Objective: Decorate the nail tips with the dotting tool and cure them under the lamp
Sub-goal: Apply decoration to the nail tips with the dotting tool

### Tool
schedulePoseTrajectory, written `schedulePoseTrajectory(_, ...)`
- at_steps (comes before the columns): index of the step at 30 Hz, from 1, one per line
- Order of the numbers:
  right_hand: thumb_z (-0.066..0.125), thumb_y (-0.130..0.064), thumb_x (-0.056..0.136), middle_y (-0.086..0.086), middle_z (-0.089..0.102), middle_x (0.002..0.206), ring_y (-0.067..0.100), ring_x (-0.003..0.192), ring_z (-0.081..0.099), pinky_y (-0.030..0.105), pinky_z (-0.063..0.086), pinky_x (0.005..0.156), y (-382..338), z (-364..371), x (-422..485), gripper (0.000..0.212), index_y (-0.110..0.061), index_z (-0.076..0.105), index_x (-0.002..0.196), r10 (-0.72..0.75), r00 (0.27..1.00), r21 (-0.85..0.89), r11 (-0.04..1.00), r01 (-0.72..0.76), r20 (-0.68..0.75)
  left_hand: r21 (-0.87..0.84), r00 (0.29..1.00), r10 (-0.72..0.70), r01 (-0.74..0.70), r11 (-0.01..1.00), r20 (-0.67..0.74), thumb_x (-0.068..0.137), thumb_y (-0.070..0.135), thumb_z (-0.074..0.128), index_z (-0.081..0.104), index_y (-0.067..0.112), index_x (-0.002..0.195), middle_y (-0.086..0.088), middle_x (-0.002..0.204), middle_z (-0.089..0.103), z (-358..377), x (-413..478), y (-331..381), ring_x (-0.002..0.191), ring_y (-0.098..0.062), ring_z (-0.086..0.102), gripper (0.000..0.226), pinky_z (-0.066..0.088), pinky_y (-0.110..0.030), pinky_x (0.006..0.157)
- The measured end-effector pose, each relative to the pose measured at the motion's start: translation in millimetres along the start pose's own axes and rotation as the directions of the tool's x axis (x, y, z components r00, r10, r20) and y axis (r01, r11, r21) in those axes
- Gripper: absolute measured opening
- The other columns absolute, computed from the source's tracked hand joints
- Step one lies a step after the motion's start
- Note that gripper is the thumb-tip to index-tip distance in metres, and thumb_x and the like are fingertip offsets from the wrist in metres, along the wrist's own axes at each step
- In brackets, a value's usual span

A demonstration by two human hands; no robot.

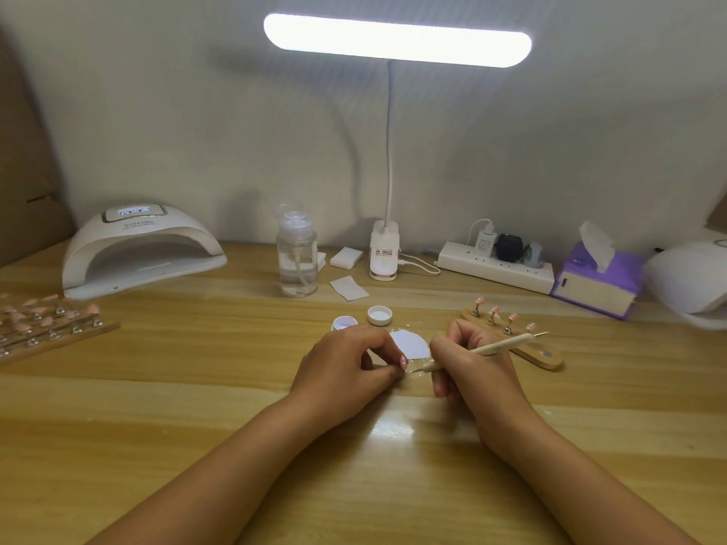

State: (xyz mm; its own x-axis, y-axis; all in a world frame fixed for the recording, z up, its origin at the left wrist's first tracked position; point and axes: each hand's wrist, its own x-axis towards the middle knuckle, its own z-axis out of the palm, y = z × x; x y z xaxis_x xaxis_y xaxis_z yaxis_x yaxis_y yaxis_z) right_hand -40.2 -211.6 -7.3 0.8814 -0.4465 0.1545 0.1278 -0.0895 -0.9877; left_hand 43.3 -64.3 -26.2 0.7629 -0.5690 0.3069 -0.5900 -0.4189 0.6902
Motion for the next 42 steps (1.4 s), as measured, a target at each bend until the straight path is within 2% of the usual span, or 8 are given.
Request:
schedulePoseTrajectory(2, 0.060, -0.010, 0.070, 0.008, 0.046, 0.040, 0.013, 0.034, 0.042, 0.017, 0.029, 0.036, -1, 1, -1, 0.033, -0.023, 0.039, 0.047, -0.001, 1.000, -0.005, 1.000, 0.001, 0.007, 0.003, 1.000, 0.000, 0.000, 1.000, 0.000, 0.081, 0.032, 0.075, 0.069, 0.039, 0.078, 0.038, 0.082, 0.061, 0, 0, 0, 0.065, -0.001, 0.058, 0.010, 0.053, -0.035, 0.072)
schedulePoseTrajectory(6, 0.057, 0.001, 0.080, 0.008, 0.048, 0.041, 0.014, 0.036, 0.043, 0.018, 0.031, 0.036, 2, -1, 0, 0.045, -0.023, 0.040, 0.047, -0.004, 1.000, -0.038, 0.999, 0.004, -0.004, -0.001, 1.000, 0.000, 0.000, 1.000, 0.002, 0.081, 0.031, 0.075, 0.068, 0.039, 0.077, 0.037, 0.083, 0.062, 0, 0, 0, 0.065, -0.001, 0.058, 0.011, 0.052, -0.033, 0.072)
schedulePoseTrajectory(11, 0.062, -0.010, 0.072, 0.008, 0.051, 0.042, 0.016, 0.037, 0.044, 0.018, 0.031, 0.037, 1, 0, 0, 0.035, -0.023, 0.042, 0.047, 0.012, 1.000, -0.068, 0.998, -0.011, 0.008, -0.005, 1.000, 0.002, -0.002, 1.000, 0.002, 0.081, 0.031, 0.075, 0.068, 0.041, 0.076, 0.035, 0.084, 0.064, 0, 0, 0, 0.062, 0.001, 0.056, 0.014, 0.051, -0.033, 0.071)
schedulePoseTrajectory(17, 0.061, -0.004, 0.078, 0.015, 0.062, 0.050, 0.013, 0.038, 0.049, 0.017, 0.037, 0.039, 3, 0, 0, 0.036, -0.022, 0.045, 0.052, 0.024, 1.000, -0.105, 0.994, -0.025, -0.012, -0.006, 1.000, 0.002, -0.002, 1.000, -0.001, 0.081, 0.029, 0.075, 0.068, 0.038, 0.077, 0.032, 0.082, 0.064, 1, 0, -2, 0.062, 0.000, 0.055, 0.012, 0.051, -0.034, 0.071)
schedulePoseTrajectory(31, 0.061, -0.004, 0.078, 0.015, 0.064, 0.051, 0.012, 0.039, 0.051, 0.018, 0.037, 0.038, 7, 0, 2, 0.024, -0.013, 0.045, 0.062, 0.031, 0.999, -0.121, 0.992, -0.033, -0.023, 0.002, 1.000, -0.008, 0.008, 1.000, 0.004, 0.081, 0.030, 0.075, 0.069, 0.038, 0.079, 0.033, 0.085, 0.065, 0, 0, -1, 0.065, 0.000, 0.057, 0.011, 0.053, -0.036, 0.072)
schedulePoseTrajectory(35, 0.060, -0.002, 0.079, 0.014, 0.062, 0.049, 0.012, 0.038, 0.050, 0.017, 0.037, 0.038, 6, 0, 2, 0.024, -0.011, 0.045, 0.063, 0.030, 0.999, -0.091, 0.995, -0.032, -0.019, -0.001, 1.000, -0.001, 0.001, 1.000, -0.002, 0.081, 0.030, 0.076, 0.069, 0.038, 0.079, 0.034, 0.084, 0.064, 1, 0, -2, 0.065, 0.000, 0.057, 0.011, 0.054, -0.037, 0.072)
schedulePoseTrajectory(38, 0.060, -0.001, 0.086, 0.010, 0.057, 0.045, 0.012, 0.037, 0.047, 0.020, 0.037, 0.037, 2, -2, -2, 0.027, -0.010, 0.046, 0.065, -0.040, 0.994, 0.037, 0.998, 0.044, -0.101, -0.001, 1.000, -0.003, 0.003, 1.000, -0.001, 0.081, 0.030, 0.076, 0.068, 0.039, 0.078, 0.035, 0.085, 0.063, 1, 1, -3, 0.066, 0.001, 0.058, 0.012, 0.053, -0.035, 0.072)
schedulePoseTrajectory(42, 0.062, -0.038, 0.092, 0.001, 0.056, 0.046, 0.009, 0.038, 0.049, 0.019, 0.040, 0.039, -5, -5, -6, 0.033, -0.008, 0.052, 0.084, -0.210, 0.944, 0.037, 0.973, 0.226, -0.256, 0.008, 1.000, 0.012, -0.012, 1.000, -0.001, 0.082, 0.030, 0.074, 0.067, 0.043, 0.076, 0.033, 0.086, 0.064, 1, 1, -2, 0.065, 0.001, 0.057, 0.016, 0.053, -0.034, 0.071)
